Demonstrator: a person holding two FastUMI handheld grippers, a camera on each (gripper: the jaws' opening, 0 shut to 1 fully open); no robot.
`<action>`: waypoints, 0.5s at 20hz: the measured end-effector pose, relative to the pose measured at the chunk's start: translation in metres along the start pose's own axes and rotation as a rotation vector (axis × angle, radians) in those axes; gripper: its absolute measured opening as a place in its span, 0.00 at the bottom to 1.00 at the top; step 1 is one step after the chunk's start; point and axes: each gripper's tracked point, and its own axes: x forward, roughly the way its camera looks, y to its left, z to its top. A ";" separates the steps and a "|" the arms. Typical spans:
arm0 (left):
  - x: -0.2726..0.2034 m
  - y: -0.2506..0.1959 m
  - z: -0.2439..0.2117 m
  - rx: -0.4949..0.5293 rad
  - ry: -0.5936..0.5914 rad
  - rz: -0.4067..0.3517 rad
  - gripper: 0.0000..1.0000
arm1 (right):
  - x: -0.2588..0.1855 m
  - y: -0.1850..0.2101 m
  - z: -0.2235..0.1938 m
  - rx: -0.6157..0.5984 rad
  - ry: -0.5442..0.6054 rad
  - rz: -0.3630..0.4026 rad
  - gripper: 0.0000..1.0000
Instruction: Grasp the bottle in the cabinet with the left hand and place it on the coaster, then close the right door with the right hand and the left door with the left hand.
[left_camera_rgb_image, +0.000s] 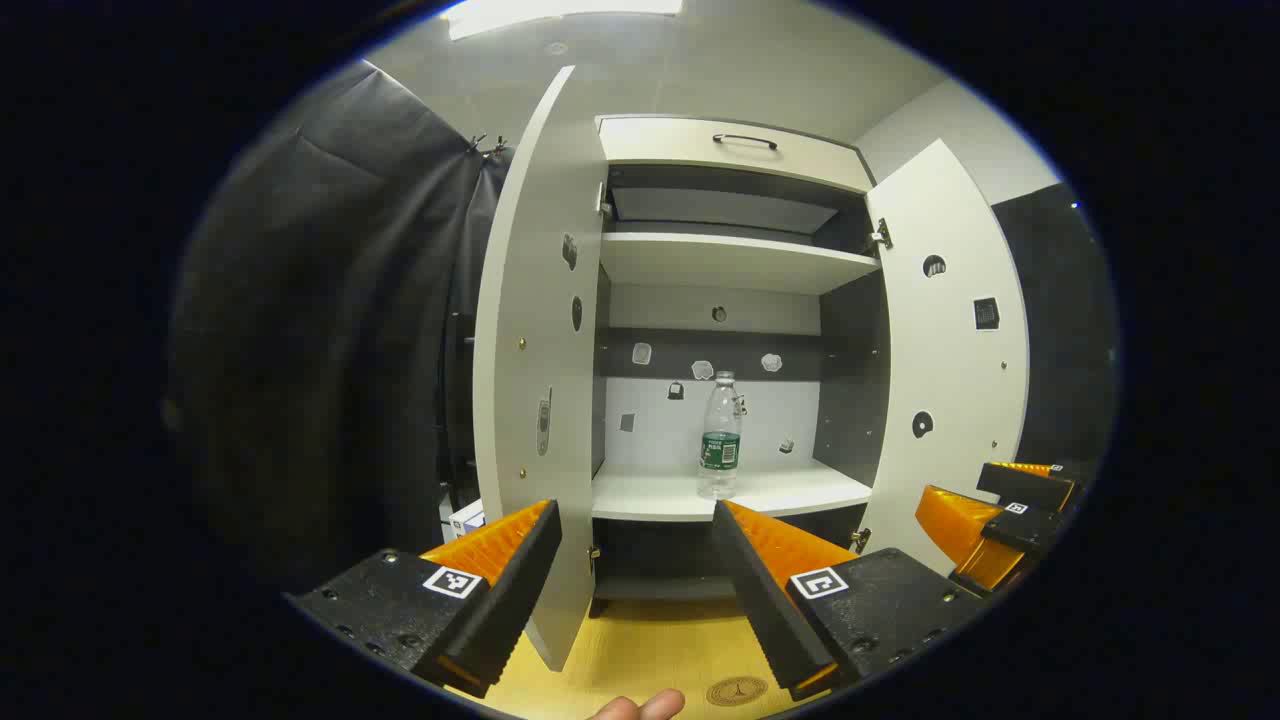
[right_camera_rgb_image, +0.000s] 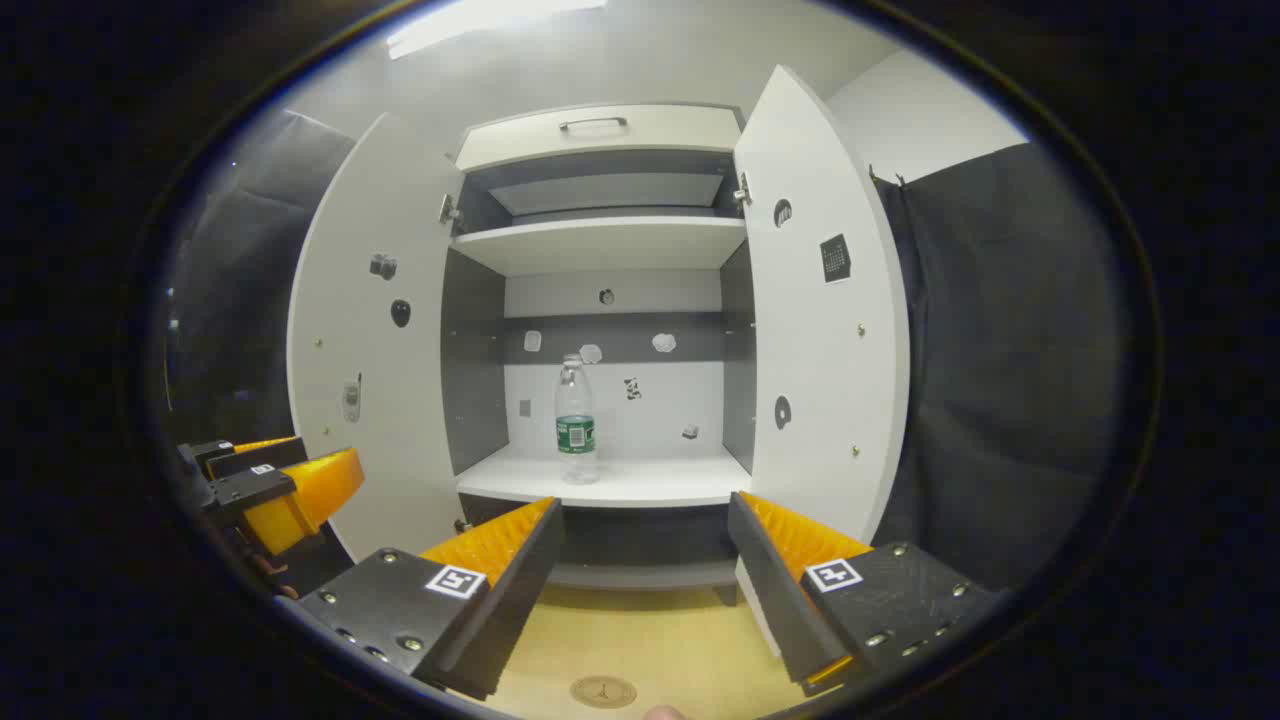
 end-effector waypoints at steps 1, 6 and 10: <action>0.000 0.000 0.000 -0.002 0.000 0.001 0.96 | 0.000 0.000 -0.001 0.001 0.001 0.002 1.00; 0.004 0.001 -0.001 0.000 0.002 0.002 0.96 | 0.003 0.000 -0.001 0.003 0.005 0.007 1.00; 0.006 -0.001 -0.003 -0.001 0.007 0.002 0.96 | 0.008 0.000 -0.002 0.008 0.008 0.018 1.00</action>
